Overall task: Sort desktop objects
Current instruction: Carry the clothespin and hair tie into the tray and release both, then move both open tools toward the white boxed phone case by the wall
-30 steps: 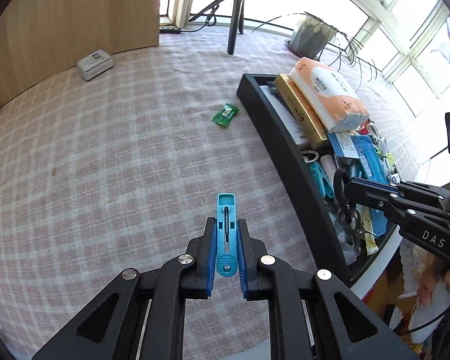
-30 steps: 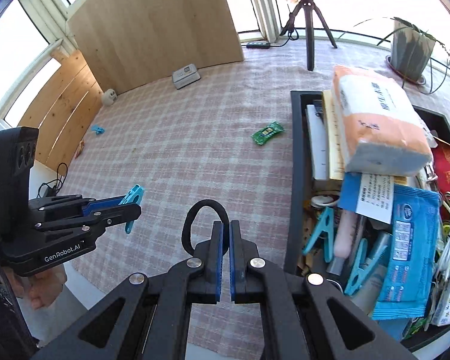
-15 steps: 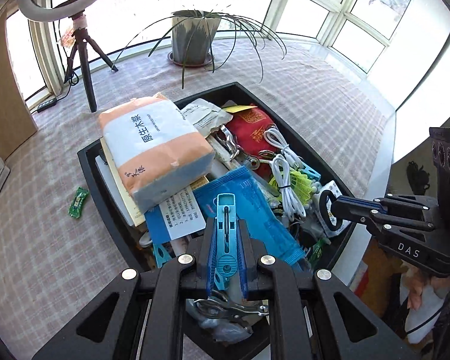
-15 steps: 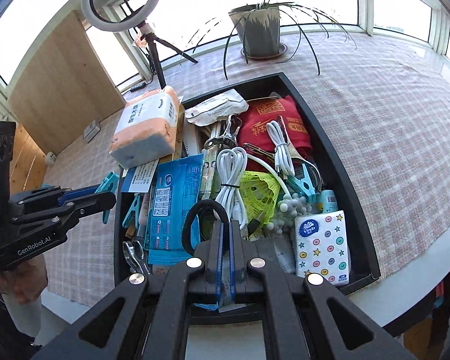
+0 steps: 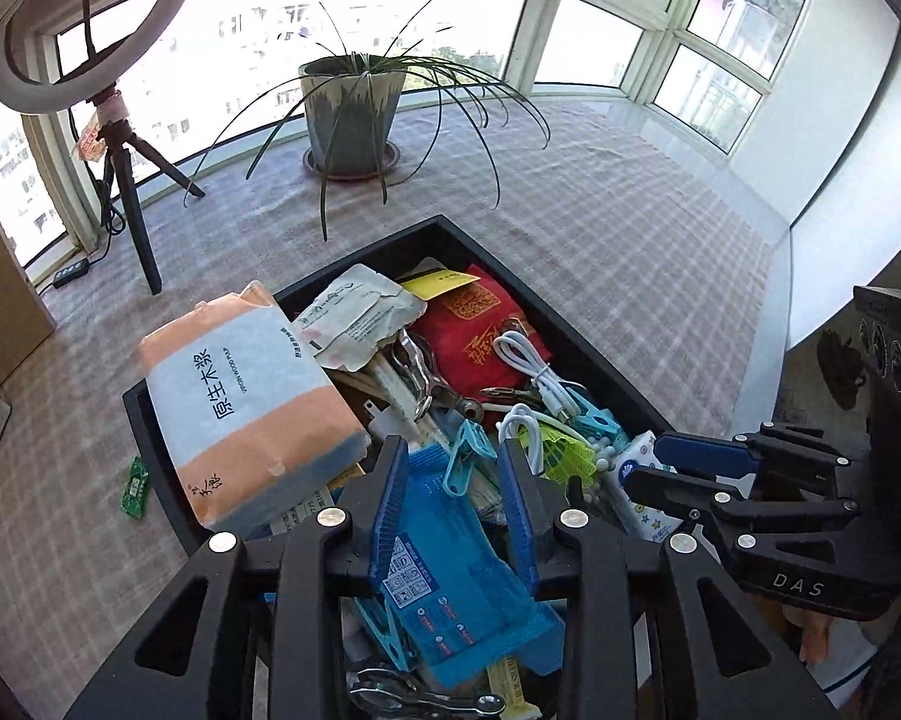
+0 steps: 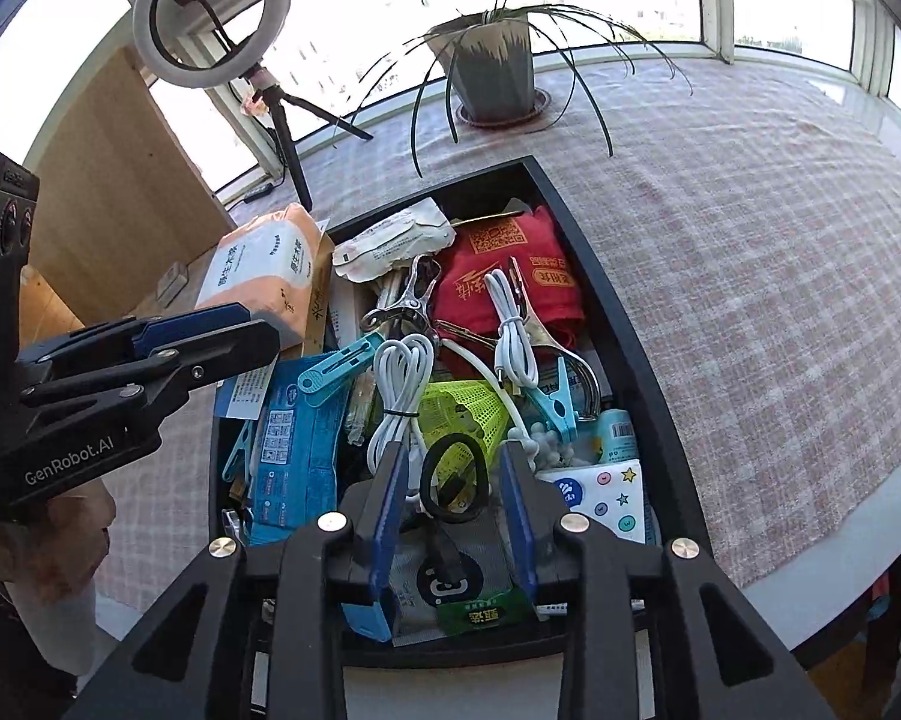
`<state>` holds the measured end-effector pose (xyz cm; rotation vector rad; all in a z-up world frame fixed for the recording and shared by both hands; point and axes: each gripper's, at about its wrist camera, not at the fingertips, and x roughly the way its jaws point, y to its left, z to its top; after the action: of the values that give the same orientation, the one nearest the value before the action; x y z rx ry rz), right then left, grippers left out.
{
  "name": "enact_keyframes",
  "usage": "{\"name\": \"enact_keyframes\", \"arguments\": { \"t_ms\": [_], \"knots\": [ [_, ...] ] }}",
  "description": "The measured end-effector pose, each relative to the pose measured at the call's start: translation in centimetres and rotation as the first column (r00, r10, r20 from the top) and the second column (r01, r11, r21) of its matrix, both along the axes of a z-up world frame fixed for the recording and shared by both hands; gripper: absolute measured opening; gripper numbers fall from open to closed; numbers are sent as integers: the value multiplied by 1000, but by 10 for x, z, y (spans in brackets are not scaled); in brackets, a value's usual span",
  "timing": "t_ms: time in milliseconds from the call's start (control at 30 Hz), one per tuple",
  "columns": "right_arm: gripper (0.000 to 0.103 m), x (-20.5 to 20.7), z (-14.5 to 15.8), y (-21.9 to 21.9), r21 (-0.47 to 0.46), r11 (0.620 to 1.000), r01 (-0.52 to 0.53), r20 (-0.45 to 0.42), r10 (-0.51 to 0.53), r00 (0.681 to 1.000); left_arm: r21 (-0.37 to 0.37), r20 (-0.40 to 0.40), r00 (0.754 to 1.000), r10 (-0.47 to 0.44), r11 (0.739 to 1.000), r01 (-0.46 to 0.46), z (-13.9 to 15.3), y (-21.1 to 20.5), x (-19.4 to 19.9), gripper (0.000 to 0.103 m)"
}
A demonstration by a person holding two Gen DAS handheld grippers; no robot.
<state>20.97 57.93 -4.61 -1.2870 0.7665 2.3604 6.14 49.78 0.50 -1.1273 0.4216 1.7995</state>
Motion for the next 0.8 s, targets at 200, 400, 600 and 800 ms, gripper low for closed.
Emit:
{"name": "enact_keyframes", "arguments": {
  "t_ms": [200, 400, 600, 800],
  "knots": [
    [30, -3, 9, 0, -23, 999, 34, -25, -34, 999, 8, 24, 999, 49, 999, -49, 3, -37, -22, 34],
    [32, -22, 22, -10, -23, 999, 28, -41, -29, 999, -3, 11, 993, 114, 993, -114, 7, -88, -48, 34],
    [39, -75, 46, -42, 16, 997, -79, -59, 79, 995, -30, -5, 975, 221, 975, -221, 7, -152, -93, 34],
    [48, -149, 68, -79, 30, 979, -201, -72, 203, 977, -42, -34, 930, 365, 930, -366, 6, -221, -152, 54]
  ]
}}
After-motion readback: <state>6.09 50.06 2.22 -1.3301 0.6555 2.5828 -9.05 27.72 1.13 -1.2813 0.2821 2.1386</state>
